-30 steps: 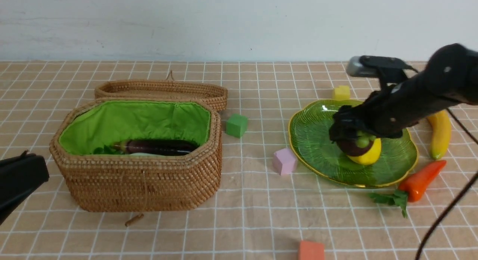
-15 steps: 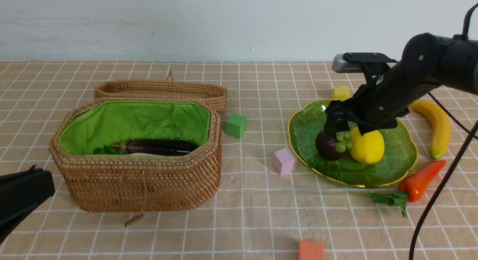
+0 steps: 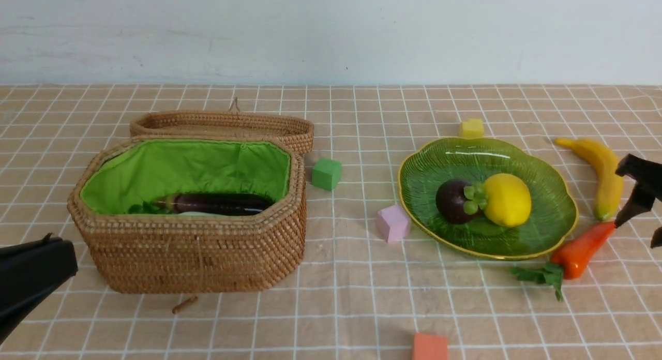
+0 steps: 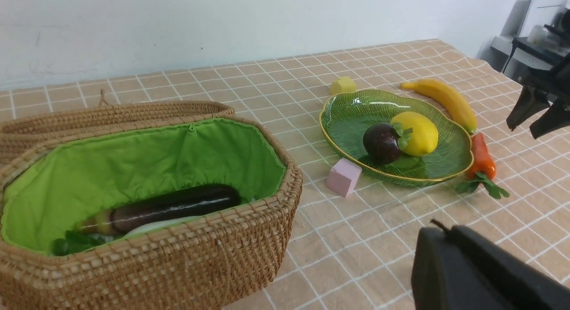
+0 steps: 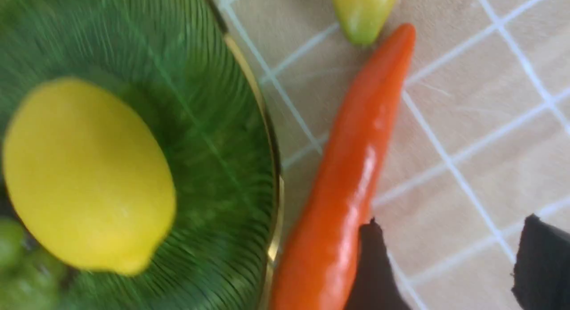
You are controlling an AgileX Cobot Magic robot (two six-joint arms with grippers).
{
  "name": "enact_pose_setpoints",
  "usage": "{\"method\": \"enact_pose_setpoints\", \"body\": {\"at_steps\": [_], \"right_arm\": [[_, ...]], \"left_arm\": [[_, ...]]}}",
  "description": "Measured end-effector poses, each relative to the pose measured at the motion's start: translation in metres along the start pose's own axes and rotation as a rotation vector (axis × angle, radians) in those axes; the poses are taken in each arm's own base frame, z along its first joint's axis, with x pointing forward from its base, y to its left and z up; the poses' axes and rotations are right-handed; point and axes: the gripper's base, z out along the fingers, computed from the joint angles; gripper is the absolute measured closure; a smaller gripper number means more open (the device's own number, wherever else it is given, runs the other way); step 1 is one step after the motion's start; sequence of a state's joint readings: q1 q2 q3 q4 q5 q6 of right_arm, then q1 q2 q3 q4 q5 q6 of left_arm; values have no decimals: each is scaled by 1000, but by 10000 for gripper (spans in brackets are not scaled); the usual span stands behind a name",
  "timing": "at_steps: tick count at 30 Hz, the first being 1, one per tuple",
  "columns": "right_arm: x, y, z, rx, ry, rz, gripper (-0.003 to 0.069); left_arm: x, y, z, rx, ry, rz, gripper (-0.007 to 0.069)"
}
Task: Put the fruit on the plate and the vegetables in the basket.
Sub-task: Use the right arm to grab a carrot and put it into the left basket
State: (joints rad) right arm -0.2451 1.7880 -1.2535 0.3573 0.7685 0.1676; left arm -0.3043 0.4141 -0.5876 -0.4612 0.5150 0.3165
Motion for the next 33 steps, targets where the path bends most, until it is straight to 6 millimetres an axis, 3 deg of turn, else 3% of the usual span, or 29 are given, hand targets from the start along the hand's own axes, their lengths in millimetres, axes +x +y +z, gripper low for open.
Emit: {"method": "enact_pose_setpoints", "body": {"at_steps": [7, 12, 15, 20, 23, 33], "right_arm": [[-15, -4, 47, -60, 3, 43, 180], [-20, -6, 65, -47, 29, 43, 180], [-20, -7, 64, -29, 39, 16, 193], [-17, -13, 64, 30, 77, -56, 292], [-14, -16, 62, 65, 121, -93, 400], [-5, -17, 52, 98, 245, -171, 404]], "left_arm": [[1, 0, 0, 2, 7, 0, 637], [1, -1, 0, 11, 6, -14, 634], [1, -2, 0, 17, 9, -23, 633], [2, -2, 0, 23, 21, -27, 630], [2, -2, 0, 25, 27, -27, 630], [4, -3, 0, 30, 48, -23, 630]]}}
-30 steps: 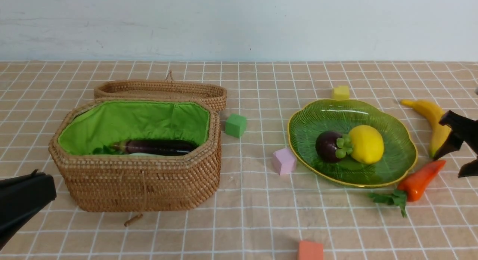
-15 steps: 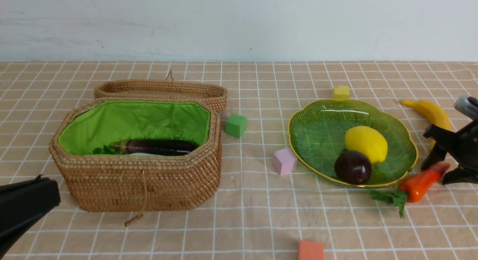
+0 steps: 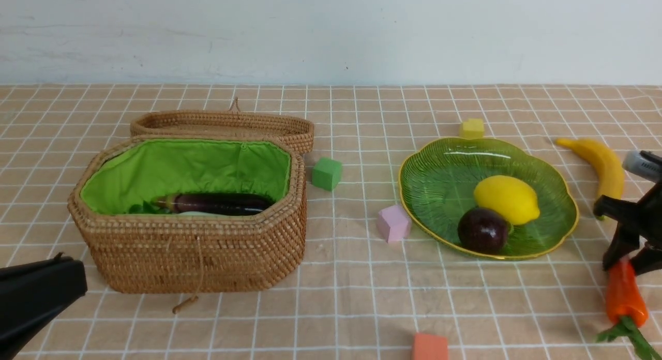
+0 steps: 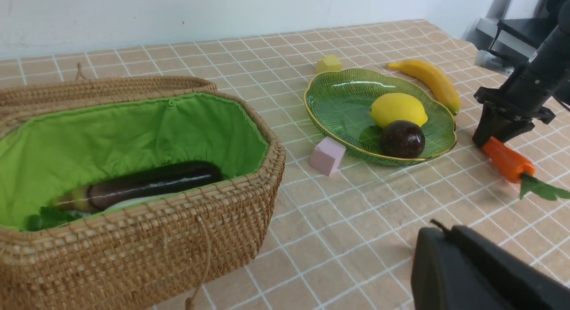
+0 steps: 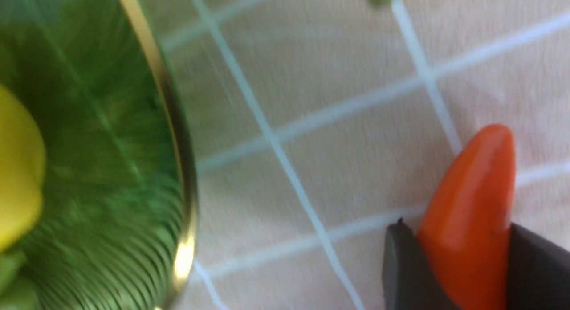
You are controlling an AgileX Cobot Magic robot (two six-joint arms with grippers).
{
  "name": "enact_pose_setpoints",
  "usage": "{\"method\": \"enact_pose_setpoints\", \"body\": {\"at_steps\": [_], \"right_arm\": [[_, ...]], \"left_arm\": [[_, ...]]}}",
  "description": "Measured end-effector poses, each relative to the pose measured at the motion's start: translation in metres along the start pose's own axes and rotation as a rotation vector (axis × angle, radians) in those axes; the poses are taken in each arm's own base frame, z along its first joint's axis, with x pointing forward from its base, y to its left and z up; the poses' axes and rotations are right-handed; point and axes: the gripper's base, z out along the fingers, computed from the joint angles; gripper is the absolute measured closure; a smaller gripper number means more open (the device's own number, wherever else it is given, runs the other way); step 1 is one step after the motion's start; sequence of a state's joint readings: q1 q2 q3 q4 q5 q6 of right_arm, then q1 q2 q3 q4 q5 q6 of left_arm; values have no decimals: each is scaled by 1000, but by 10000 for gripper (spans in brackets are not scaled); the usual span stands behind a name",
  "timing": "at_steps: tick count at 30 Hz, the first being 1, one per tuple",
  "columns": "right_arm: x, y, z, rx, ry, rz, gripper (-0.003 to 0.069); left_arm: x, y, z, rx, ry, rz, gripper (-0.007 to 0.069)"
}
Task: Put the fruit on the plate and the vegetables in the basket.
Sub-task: Use the right arm to grab a carrot and put it into the left basket
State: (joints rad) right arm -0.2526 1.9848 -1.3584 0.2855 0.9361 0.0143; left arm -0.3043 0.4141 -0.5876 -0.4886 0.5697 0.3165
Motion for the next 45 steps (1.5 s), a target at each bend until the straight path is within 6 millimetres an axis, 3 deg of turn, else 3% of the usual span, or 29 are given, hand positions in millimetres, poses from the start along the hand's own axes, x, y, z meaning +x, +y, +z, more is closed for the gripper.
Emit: {"method": "enact_pose_setpoints", "body": {"at_steps": [4, 7, 9, 13, 16, 17, 18, 19, 20, 21, 24, 27, 29, 31, 34, 40, 44, 45], "right_arm": [[10, 6, -31, -1, 0, -26, 404], [27, 17, -71, -13, -19, -57, 404], [42, 35, -100, -38, -67, -108, 404], [72, 102, -145, -192, -208, -308, 404], [93, 178, -174, -386, -342, -535, 404], [94, 183, -175, -398, -350, -548, 404], [103, 220, -183, -491, -406, -638, 404], [108, 242, -185, -539, -436, -690, 404], [110, 250, -188, -558, -453, -708, 404], [113, 278, -182, -605, -476, -771, 404], [118, 326, -162, -663, -523, -894, 404], [125, 371, -129, -706, -576, -1047, 404], [127, 384, -122, -723, -606, -1097, 404], [137, 409, -99, -767, -643, -1231, 404], [151, 427, -86, -808, -693, -1357, 404], [168, 440, -60, -787, -746, -1568, 402], [166, 441, -53, -772, -759, -1592, 303], [165, 440, -54, -770, -758, -1594, 210]], "left_arm": [[1, 0, 0, -5, 15, 14, 630], [2, 2, 0, -22, 21, 42, 630], [2, 3, 0, -33, 24, 61, 630], [2, 6, 0, -62, 26, 103, 630], [0, 9, 0, -94, 8, 139, 630], [0, 9, 0, -95, 6, 139, 630], [-1, 10, -1, -108, -9, 143, 630], [-2, 10, -1, -115, -17, 143, 629], [-2, 10, -1, -116, -19, 143, 629], [-4, 11, -1, -126, -33, 142, 630], [-5, 12, -1, -130, -41, 141, 630], [-4, 12, -1, -132, -40, 140, 630], [-4, 12, -1, -132, -40, 140, 630], [-4, 12, -1, -132, -40, 139, 630], [-4, 12, -1, -132, -40, 139, 630], [-5, 12, -1, -133, -41, 141, 629], [-5, 12, -1, -133, -41, 141, 626], [-5, 12, -1, -133, -41, 141, 624]]}}
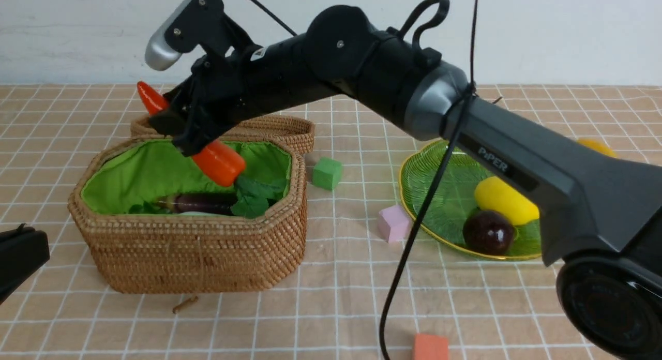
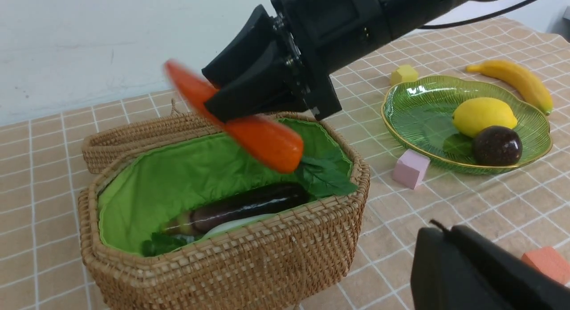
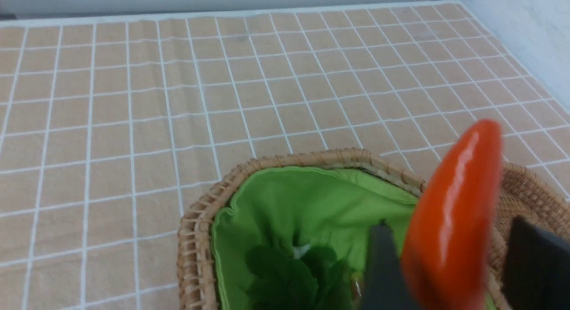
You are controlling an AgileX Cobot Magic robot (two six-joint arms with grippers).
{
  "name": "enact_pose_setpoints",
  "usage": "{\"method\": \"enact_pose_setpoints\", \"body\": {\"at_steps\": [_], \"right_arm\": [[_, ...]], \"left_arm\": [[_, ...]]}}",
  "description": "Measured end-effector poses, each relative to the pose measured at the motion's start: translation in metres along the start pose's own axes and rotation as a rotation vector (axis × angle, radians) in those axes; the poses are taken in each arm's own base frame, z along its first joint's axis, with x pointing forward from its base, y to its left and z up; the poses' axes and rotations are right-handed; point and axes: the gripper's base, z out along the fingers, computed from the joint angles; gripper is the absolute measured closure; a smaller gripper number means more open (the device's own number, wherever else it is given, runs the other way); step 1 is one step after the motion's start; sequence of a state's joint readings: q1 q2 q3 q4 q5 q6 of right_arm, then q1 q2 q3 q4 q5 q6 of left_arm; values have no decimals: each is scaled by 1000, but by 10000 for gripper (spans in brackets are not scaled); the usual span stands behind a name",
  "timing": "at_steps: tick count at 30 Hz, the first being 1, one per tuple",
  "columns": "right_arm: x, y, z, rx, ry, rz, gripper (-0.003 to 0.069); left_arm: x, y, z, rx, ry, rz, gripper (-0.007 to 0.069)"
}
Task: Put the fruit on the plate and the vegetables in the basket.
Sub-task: Use the right arm to grab a carrot and put it into the left basket, then use the right arm to grab a banana and put it into the right plate
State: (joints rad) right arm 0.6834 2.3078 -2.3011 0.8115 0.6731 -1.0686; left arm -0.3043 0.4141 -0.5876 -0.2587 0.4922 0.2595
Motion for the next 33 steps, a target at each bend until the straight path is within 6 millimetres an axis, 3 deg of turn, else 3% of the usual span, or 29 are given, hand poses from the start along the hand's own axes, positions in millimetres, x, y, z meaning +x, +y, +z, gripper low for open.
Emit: {"method": "enact_pose_setpoints", "body": {"at_steps": [1, 3, 5, 7, 9, 10, 12, 14, 15, 16, 18, 19, 21, 22, 23, 25, 26, 27, 28, 29, 30, 33], "right_arm": [[0, 0, 0, 0, 0, 1, 199], [-7, -2, -12, -22, 14, 26, 53], [-15, -2, -26, -41, 36, 57, 6], [-27, -3, -50, -51, 81, 105, -8], [-39, -9, -84, -29, 149, 171, 18], [-41, -10, -91, -21, 165, 186, 29], [-46, -21, -133, 52, 273, 261, 123], [-44, -29, -154, 108, 339, 321, 221], [-38, -44, -178, 210, 401, 380, 367], [-37, -44, -178, 208, 405, 381, 367], [-25, -66, -206, 355, 451, 462, 554], [-23, -70, -211, 378, 457, 475, 579], [-6, -90, -245, 526, 499, 572, 662], [4, -98, -261, 585, 517, 621, 666], [6, -99, -265, 600, 520, 639, 666], [30, -111, -295, 700, 557, 754, 662], [58, -121, -321, 779, 592, 878, 651], [65, -123, -327, 797, 600, 910, 647], [100, -130, -346, 853, 644, 1035, 627], [104, -131, -349, 862, 647, 1055, 620], [135, -136, -359, 895, 674, 1148, 586], [198, -152, -363, 939, 671, 1256, 464]], "left_arm": [[0, 0, 0, 0, 0, 0, 624], [-1, 0, 0, -2, -8, -1, 624], [-1, 0, 0, -2, -15, -4, 624], [-2, 0, 0, 0, -26, -13, 624], [-4, 0, 0, 3, -39, -26, 624], [-4, 0, 0, 4, -42, -28, 624], [-5, 0, 0, 3, -58, -35, 623], [-6, 0, 0, 3, -63, -38, 622], [-6, 0, 0, 4, -64, -39, 621], [-6, 0, 0, 4, -64, -39, 621], [-6, 0, 0, 5, -64, -42, 620], [-6, 0, 0, 5, -63, -42, 620], [-6, -1, 0, 9, -65, -50, 620], [-6, -1, 0, 10, -66, -53, 620], [-6, -1, 0, 10, -66, -53, 620], [-6, -1, 0, 11, -66, -56, 620], [-6, -1, 0, 11, -67, -56, 617], [-6, -1, 0, 11, -67, -56, 617], [-6, -1, 0, 11, -67, -57, 617], [-6, -1, 0, 11, -67, -57, 617], [-6, -1, 0, 11, -68, -57, 617], [-6, -1, 0, 13, -66, -59, 617]]}}
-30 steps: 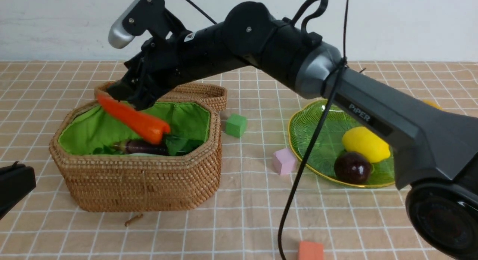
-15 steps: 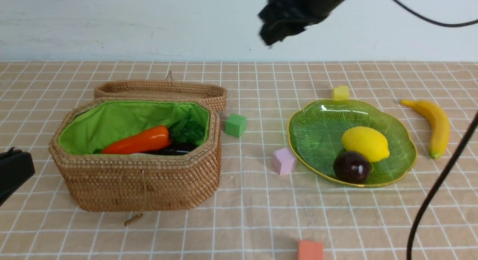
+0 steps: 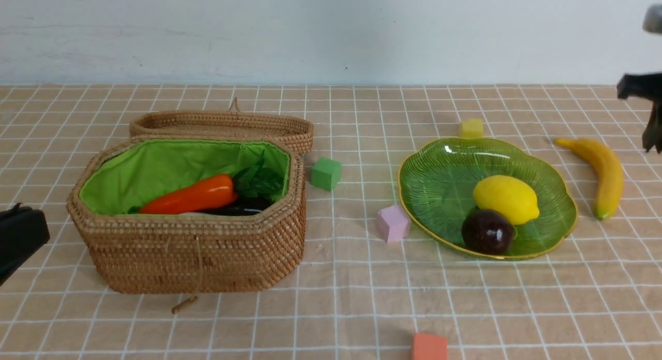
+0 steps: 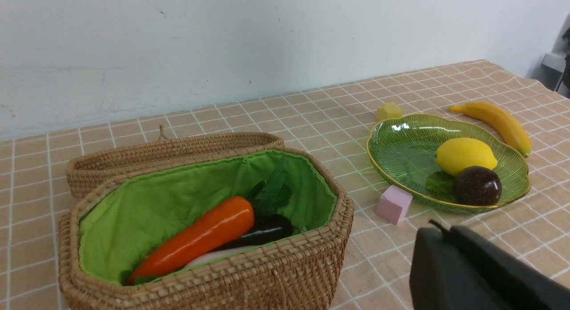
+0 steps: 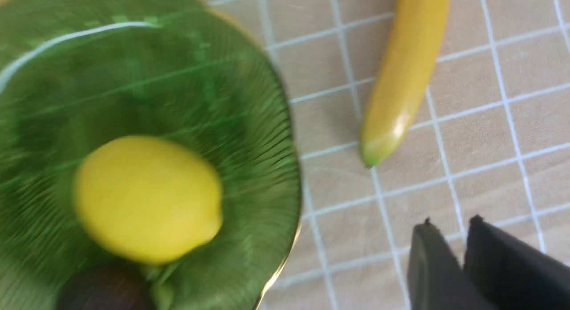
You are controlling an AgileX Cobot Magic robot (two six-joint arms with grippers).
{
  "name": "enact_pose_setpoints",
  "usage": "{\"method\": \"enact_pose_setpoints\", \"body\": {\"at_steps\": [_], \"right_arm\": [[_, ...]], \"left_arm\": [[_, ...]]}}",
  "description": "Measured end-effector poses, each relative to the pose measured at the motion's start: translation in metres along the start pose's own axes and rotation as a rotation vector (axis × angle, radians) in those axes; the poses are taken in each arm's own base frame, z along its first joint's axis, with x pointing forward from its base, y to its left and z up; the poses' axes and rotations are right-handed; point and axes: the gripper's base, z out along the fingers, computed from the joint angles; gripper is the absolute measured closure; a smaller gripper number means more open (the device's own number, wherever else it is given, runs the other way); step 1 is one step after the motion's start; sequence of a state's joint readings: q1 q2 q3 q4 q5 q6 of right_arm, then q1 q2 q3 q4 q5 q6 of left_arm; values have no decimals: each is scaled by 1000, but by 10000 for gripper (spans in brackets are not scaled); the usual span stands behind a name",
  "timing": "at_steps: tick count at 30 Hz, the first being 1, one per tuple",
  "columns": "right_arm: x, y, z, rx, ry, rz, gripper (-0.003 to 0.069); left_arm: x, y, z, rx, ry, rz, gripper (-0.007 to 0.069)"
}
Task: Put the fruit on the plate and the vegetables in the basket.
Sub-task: Use the right arm to grab a banana and put it into the right plate
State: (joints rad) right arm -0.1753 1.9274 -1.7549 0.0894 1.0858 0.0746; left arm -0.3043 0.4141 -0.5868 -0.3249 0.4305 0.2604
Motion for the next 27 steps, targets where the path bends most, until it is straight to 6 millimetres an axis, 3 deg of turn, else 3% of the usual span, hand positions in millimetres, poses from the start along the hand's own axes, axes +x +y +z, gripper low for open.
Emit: {"method": "enact_pose_setpoints", "body": {"at_steps": [7, 11, 14, 19, 22, 25, 27], "right_arm": [[-16, -23, 78, 15, -101, 51, 183], [-17, -29, 119, 36, -128, 41, 135], [-14, -32, 144, 41, -121, 43, 176], [-15, -34, 147, 50, -132, 29, 341], [-15, -33, 140, 51, -121, -1, 335], [-18, -27, 117, 42, -133, -76, 335], [-25, -7, 74, 18, -220, -268, 335]], "left_arm": [[1, 0, 0, 4, 16, 1, 617], [2, -1, 0, 6, 24, 1, 617], [4, -1, 0, 10, 39, 1, 617], [6, -2, 0, 17, 65, 1, 617], [6, -2, 0, 18, 66, 1, 617], [6, -2, 0, 18, 67, 3, 617], [6, -2, 0, 18, 67, 18, 617]]}}
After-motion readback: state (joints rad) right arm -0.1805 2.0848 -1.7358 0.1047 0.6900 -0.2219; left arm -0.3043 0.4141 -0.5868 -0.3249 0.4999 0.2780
